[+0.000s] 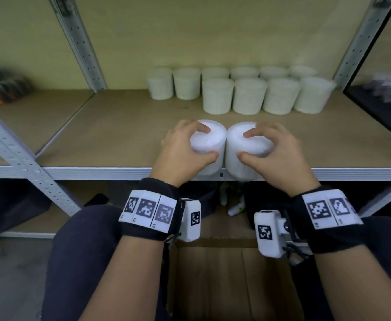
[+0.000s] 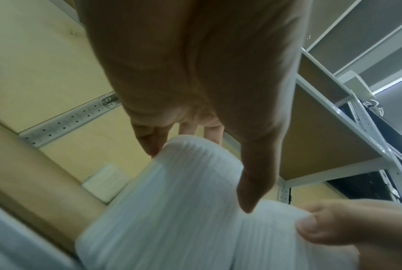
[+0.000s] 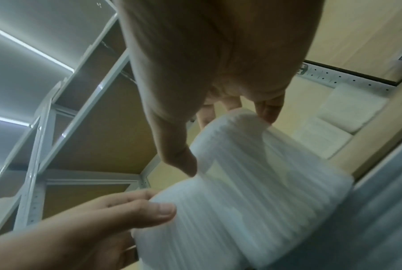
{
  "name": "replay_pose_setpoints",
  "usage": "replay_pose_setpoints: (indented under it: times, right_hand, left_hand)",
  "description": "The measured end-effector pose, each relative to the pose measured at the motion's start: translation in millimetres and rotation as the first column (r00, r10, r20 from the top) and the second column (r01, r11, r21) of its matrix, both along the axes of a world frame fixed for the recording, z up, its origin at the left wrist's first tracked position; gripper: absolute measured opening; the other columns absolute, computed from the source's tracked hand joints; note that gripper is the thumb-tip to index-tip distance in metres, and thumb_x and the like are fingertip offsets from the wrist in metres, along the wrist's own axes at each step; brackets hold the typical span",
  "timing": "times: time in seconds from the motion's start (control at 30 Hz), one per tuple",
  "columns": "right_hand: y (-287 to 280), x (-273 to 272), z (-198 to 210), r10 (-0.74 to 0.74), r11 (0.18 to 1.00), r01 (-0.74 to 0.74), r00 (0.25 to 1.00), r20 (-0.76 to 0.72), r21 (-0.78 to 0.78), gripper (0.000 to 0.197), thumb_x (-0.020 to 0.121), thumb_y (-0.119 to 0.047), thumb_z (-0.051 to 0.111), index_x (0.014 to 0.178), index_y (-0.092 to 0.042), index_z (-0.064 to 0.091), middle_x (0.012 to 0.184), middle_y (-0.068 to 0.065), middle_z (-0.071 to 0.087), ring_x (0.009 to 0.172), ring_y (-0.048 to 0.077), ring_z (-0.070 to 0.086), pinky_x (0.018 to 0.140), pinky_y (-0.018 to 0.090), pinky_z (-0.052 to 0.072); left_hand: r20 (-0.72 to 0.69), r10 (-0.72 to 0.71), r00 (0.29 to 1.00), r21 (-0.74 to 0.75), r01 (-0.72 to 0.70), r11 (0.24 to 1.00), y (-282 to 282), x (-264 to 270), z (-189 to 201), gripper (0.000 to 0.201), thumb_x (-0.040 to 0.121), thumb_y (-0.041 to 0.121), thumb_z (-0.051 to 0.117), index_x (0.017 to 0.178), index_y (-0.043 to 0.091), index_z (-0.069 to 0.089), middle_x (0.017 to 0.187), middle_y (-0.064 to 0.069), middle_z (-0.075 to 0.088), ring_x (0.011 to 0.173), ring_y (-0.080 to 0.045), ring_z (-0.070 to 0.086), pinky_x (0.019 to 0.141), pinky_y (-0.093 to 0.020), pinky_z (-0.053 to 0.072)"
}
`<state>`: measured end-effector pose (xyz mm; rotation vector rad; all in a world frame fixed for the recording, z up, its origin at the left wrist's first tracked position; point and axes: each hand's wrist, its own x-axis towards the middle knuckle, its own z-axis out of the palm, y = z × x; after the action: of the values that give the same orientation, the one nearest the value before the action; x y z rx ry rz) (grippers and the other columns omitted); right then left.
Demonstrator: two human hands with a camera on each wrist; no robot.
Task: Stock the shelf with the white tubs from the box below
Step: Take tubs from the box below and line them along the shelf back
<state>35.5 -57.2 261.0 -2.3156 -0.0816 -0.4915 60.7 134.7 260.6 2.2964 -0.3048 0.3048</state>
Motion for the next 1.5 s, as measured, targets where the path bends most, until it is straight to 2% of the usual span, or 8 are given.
replay_pose_setpoints:
  times: [0.13, 0.23, 0.37, 0.47, 0.6, 0.93, 1.07, 1.5]
  right_hand:
    - [2, 13, -3, 0.01, 0.995, -0.011, 1.0, -0.016, -0.096, 0.037, 0.075, -0.023, 0.073, 0.111, -0.019, 0.063, 0.133, 0.001, 0.054, 0.128, 0.019, 0.046, 0.102, 0.02, 0.03]
    - [0, 17, 0, 0.039, 0.99, -0.043, 0.999, -0.031, -0.134, 0.037, 0.079, -0.022, 0.071, 0.115, -0.017, 0.062, 0.13, 0.001, 0.056, 0.126, 0.02, 0.046, 0.091, 0.011, 0.025]
    - [-5, 11, 8, 0.018, 0.977, -0.031, 0.998, -0.061, -0.212, 0.041, 0.08, -0.027, 0.07, 0.12, -0.024, 0.061, 0.144, 0.005, 0.044, 0.138, 0.023, 0.031, 0.109, 0.025, 0.023]
    - [-10, 8, 19, -0.005, 0.97, -0.001, 1.0, -0.022, -0.244, 0.034, 0.082, -0.022, 0.066, 0.116, -0.021, 0.064, 0.129, 0.003, 0.054, 0.126, 0.024, 0.041, 0.095, 0.016, 0.024]
    - [-12, 8, 24, 0.017, 0.954, -0.044, 0.996, -0.092, -0.298, 0.023, 0.086, -0.016, 0.06, 0.107, -0.016, 0.069, 0.115, 0.004, 0.065, 0.113, 0.022, 0.053, 0.086, 0.019, 0.031]
    - [8, 20, 24, 0.07, 0.919, -0.096, 0.994, -0.079, -0.382, 0.021, 0.089, -0.022, 0.057, 0.104, -0.017, 0.07, 0.11, 0.002, 0.066, 0.112, 0.017, 0.053, 0.086, 0.021, 0.034]
    - [19, 28, 29, 0.112, 0.887, -0.125, 0.992, -0.056, -0.444, 0.022, 0.09, -0.025, 0.057, 0.106, -0.017, 0.07, 0.11, 0.002, 0.067, 0.109, 0.02, 0.053, 0.093, 0.029, 0.04]
    - [61, 102, 38, 0.174, 0.838, -0.255, 0.963, -0.208, -0.481, 0.03, 0.09, -0.012, 0.052, 0.116, -0.021, 0.064, 0.124, 0.006, 0.063, 0.114, 0.026, 0.058, 0.087, 0.029, 0.046]
  left_hand:
    - [-0.008, -0.03, 1.0, 0.033, 0.031, 0.999, -1, 10, -3, 0.042, 0.075, 0.033, 0.075, 0.113, 0.022, 0.06, 0.132, 0.006, 0.049, 0.127, -0.016, 0.042, 0.103, -0.024, 0.031]
    - [0.004, -0.022, 1.0, 0.157, 0.021, 0.987, 1, 14, 2, 0.046, 0.077, 0.039, 0.072, 0.117, 0.023, 0.059, 0.134, 0.006, 0.048, 0.132, -0.017, 0.034, 0.109, -0.037, 0.032]
    - [0.006, -0.037, 0.999, 0.224, 0.035, 0.974, 2, 8, 15, 0.047, 0.08, 0.043, 0.066, 0.123, 0.027, 0.056, 0.131, 0.006, 0.044, 0.128, -0.016, 0.032, 0.108, -0.036, 0.032]
    - [0.025, -0.046, 0.999, 0.256, 0.038, 0.966, 2, 3, 22, 0.039, 0.085, 0.037, 0.063, 0.121, 0.025, 0.057, 0.126, 0.005, 0.047, 0.122, -0.015, 0.038, 0.098, -0.022, 0.03]
    - [-0.012, -0.063, 0.998, 0.336, 0.063, 0.94, 4, 0, 26, 0.031, 0.09, 0.025, 0.057, 0.12, 0.02, 0.059, 0.126, 0.003, 0.052, 0.122, -0.016, 0.042, 0.09, -0.017, 0.027]
    - [0.014, -0.012, 1.0, 0.421, 0.005, 0.907, 8, 8, 29, 0.031, 0.093, 0.019, 0.054, 0.123, 0.015, 0.059, 0.127, -0.002, 0.056, 0.121, -0.02, 0.047, 0.095, -0.029, 0.041]
    - [-0.01, 0.034, 0.999, 0.429, -0.026, 0.903, 15, 15, 32, 0.03, 0.092, 0.019, 0.055, 0.121, 0.016, 0.059, 0.126, -0.004, 0.058, 0.115, -0.02, 0.053, 0.094, -0.03, 0.045]
    - [-0.072, 0.17, 0.983, 0.438, -0.121, 0.891, 59, 64, 36, 0.027, 0.088, 0.016, 0.058, 0.114, 0.017, 0.064, 0.119, -0.007, 0.065, 0.107, -0.024, 0.062, 0.095, -0.037, 0.051]
